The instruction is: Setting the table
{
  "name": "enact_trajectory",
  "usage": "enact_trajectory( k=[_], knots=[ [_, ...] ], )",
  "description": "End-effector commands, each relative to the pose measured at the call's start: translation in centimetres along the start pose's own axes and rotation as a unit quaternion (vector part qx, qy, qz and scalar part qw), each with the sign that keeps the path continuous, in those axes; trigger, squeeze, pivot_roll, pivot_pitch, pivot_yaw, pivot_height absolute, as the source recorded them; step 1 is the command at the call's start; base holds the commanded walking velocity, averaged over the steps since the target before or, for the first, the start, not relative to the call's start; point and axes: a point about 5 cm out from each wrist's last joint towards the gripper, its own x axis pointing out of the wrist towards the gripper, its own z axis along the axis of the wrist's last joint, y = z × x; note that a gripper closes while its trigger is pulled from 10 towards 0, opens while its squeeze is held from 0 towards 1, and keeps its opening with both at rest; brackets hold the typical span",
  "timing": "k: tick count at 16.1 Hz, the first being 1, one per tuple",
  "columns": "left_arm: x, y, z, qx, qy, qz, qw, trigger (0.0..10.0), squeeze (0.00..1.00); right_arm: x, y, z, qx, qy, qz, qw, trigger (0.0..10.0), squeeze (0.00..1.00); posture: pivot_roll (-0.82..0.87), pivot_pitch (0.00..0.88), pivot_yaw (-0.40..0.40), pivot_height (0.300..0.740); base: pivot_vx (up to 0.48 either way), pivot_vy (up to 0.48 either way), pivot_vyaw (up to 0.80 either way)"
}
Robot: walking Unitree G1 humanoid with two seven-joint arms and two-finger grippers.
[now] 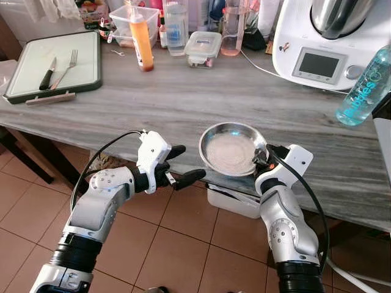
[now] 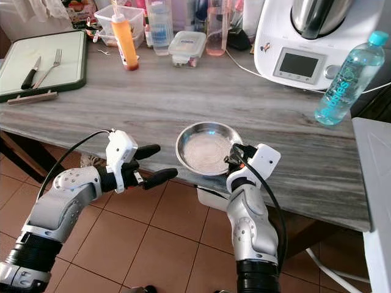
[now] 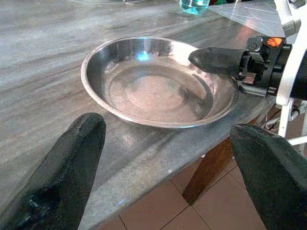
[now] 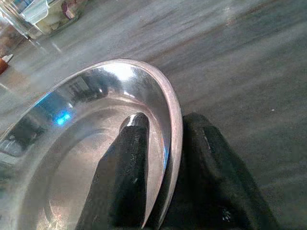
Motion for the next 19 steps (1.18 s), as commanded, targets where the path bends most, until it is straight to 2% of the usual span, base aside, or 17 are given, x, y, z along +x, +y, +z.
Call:
enact_trajectory(
  k=[1, 5, 6, 9, 11, 14, 19],
  knots=[
    [-0.1, 0.2, -0.1, -0.005, 0.003, 0.005, 1.000, 10.0, 0.00, -0.3, 0.1, -0.9, 0.012, 0.018, -0.004, 1.000, 10.0, 1.00, 0.15, 0.147, 0.013, 0.740, 0.000, 0.000, 0.00],
    [0.1, 0.1, -0.1, -0.006, 0.003, 0.003, 1.000, 10.0, 0.00, -0.3, 0.2, -1.1, 0.023, 0.027, 0.006, 0.999, 10.0, 1.00, 0.15, 0.146, 0.016, 0.740, 0.000, 0.000, 0.00],
    [0.2, 0.1, -0.2, -0.005, 0.004, 0.004, 1.000, 10.0, 0.00, -0.3, 0.5, -1.0, 0.005, 0.026, 0.017, 1.000, 10.0, 1.00, 0.15, 0.146, 0.016, 0.740, 0.000, 0.000, 0.00],
    [0.4, 0.2, 0.0, -0.003, 0.001, 0.005, 1.000, 10.0, 0.00, -0.3, 1.1, -0.9, 0.008, 0.028, 0.036, 0.999, 10.0, 1.00, 0.15, 0.138, 0.019, 0.740, 0.000, 0.000, 0.00],
    [0.5, 0.2, 0.1, -0.002, 0.000, 0.004, 1.000, 10.0, 0.00, -0.4, 1.0, -0.9, 0.002, 0.029, 0.035, 0.999, 10.0, 1.00, 0.14, 0.137, 0.018, 0.740, 0.000, 0.000, 0.00],
    [0.6, 0.4, 0.1, -0.002, -0.003, 0.007, 1.000, 10.0, 0.00, -0.7, 0.4, -0.2, -0.020, 0.010, 0.032, 0.999, 10.0, 1.00, 0.14, 0.134, 0.016, 0.740, 0.000, 0.000, 0.00],
    [0.9, 0.6, 0.4, -0.001, -0.009, 0.008, 1.000, 10.0, 0.00, -1.5, -0.5, 1.7, -0.102, -0.042, 0.042, 0.993, 10.0, 1.00, 0.13, 0.129, 0.018, 0.740, 0.000, 0.000, 0.00]
  ],
)
